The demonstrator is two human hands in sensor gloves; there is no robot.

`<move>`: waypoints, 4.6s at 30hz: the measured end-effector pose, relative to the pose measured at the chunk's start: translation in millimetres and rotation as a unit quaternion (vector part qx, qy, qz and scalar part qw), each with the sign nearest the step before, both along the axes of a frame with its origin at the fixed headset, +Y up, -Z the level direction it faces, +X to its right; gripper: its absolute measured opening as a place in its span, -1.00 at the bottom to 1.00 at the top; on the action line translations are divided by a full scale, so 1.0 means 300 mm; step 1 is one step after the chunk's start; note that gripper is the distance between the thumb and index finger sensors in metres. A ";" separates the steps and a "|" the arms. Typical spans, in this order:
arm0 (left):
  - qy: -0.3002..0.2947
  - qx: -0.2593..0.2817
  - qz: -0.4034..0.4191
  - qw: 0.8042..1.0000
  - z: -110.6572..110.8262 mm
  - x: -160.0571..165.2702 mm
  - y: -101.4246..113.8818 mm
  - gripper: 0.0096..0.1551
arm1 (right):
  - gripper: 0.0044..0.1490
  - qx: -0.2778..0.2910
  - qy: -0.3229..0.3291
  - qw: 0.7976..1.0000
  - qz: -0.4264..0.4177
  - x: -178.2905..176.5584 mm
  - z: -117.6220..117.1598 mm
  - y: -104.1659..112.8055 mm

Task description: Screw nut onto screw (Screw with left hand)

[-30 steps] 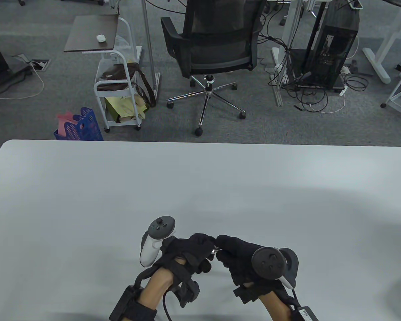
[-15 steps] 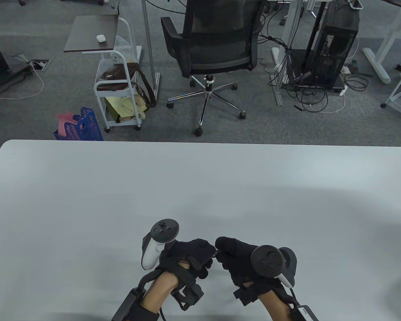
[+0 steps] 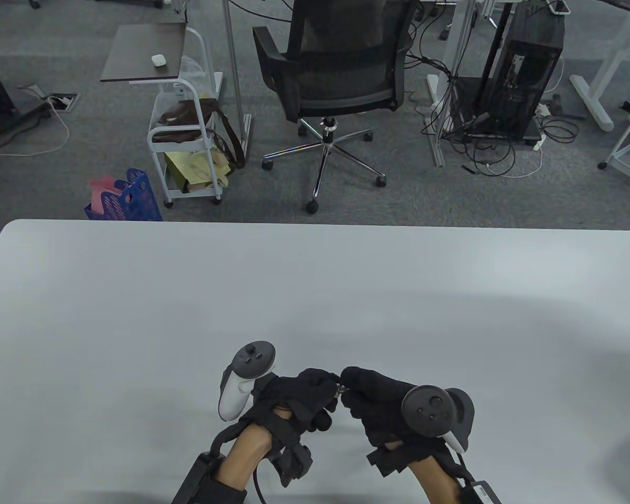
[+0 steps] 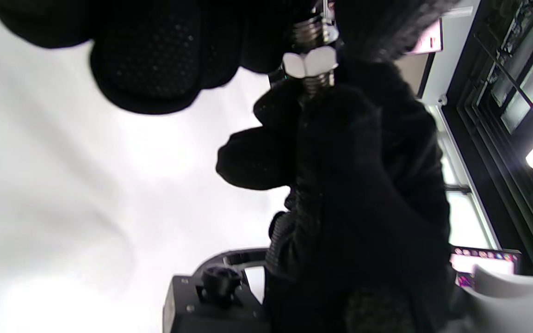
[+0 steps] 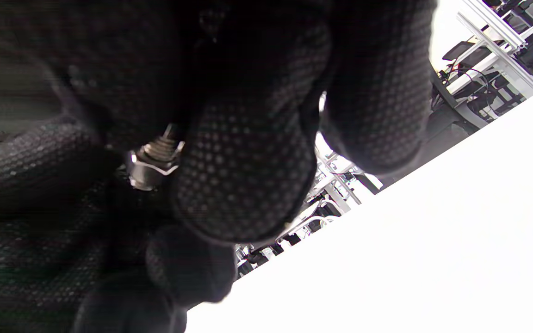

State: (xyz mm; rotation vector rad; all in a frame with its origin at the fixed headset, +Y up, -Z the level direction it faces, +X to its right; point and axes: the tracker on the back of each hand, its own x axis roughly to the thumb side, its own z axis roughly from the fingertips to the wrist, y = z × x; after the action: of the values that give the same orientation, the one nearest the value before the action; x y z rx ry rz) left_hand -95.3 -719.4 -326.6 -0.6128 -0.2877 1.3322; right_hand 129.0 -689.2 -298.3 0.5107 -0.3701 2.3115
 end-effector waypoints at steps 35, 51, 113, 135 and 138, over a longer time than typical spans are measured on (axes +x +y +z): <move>-0.009 0.000 0.007 1.000 0.000 0.011 -0.005 -0.36 | -0.41 0.030 0.009 0.997 0.065 -0.022 0.024 0.022; 0.013 -0.022 0.005 1.000 0.001 -0.001 -0.029 -0.25 | -0.42 0.030 0.007 0.998 0.059 -0.024 0.021 0.016; -0.016 -0.027 0.011 0.999 -0.013 0.001 -0.044 -0.37 | -0.43 0.020 0.005 0.997 0.070 -0.029 0.015 0.012; 0.003 -0.024 0.005 1.000 -0.009 -0.008 -0.027 -0.38 | -0.39 -0.001 0.016 0.999 0.041 -0.029 0.016 0.006; 0.004 -0.021 0.004 1.000 -0.010 -0.008 -0.026 -0.38 | -0.38 0.000 0.020 0.998 0.052 -0.034 0.019 0.007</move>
State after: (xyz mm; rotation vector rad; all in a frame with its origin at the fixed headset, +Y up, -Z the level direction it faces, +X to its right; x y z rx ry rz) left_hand -97.8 -727.2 -329.5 -0.6427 -0.2570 1.3514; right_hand 118.8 -687.0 -292.5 0.5890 -0.3307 2.3971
